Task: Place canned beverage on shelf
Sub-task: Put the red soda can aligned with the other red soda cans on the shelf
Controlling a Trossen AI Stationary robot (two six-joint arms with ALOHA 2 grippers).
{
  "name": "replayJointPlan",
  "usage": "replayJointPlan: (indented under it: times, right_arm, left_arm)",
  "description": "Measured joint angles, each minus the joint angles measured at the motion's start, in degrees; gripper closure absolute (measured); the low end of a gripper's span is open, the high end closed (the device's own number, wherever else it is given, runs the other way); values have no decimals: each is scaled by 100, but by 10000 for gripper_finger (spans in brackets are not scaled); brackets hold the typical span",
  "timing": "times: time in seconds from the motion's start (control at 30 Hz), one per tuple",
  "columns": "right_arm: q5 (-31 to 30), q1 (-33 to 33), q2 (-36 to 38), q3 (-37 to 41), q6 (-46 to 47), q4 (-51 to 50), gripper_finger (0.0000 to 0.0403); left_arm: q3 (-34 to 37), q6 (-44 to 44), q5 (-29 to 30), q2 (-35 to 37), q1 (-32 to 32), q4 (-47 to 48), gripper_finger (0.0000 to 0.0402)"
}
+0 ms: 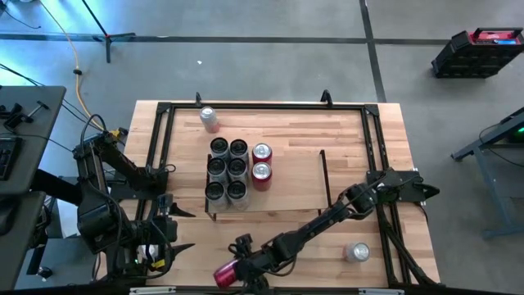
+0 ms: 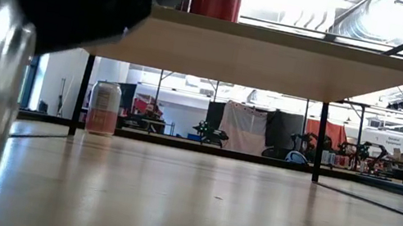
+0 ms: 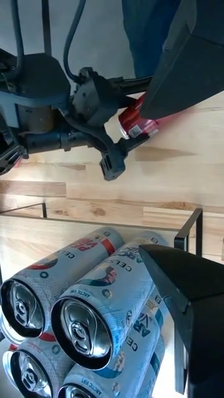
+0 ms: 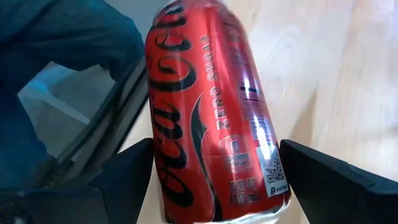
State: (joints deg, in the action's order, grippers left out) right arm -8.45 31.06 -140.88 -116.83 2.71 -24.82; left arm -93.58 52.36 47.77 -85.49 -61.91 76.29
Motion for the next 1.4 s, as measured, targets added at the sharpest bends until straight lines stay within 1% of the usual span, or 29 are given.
replayJointPlan:
  times: [0.17, 0.3, 0.43, 0.57, 0.7, 0.87, 1.07, 1.17, 1.3, 1.4]
  right_arm:
    - [-9, -5, -17, -1, 38, -31, 74]
    - [-15, -5, -17, -1, 175, -80, 88]
    - [-35, -5, -15, -55, 559, -368, 98]
    - [-50, 67, -15, -451, 1130, -1487, 100]
    - [-11, 204, -35, -982, 1911, -3045, 101]
    - [56, 407, -35, -1146, 2675, -4008, 102]
    - [105, 552, -24, -1083, 3162, -4135, 102]
    - [143, 550, -24, -1083, 3339, -4124, 93]
    - [478, 474, -28, -1068, 3342, -4101, 70]
    - [715, 400, -54, -1110, 3315, -4067, 60]
  left_arm:
    - [0, 0, 2, 0, 0, 0, 67]
    - [0, 0, 4, 0, 0, 0, 67]
    - [0, 0, 4, 0, 0, 0, 67]
    - [0, 0, 4, 0, 0, 2, 67]
    - [0, 0, 26, 0, 0, 2, 67]
    - [0, 0, 24, 0, 0, 0, 67]
    - [0, -1, 24, 0, 0, -2, 67]
    - [0, 0, 37, 0, 0, -2, 67]
    - [0, 1, 38, 0, 0, -2, 67]
    - [0, 0, 39, 0, 0, -4, 67]
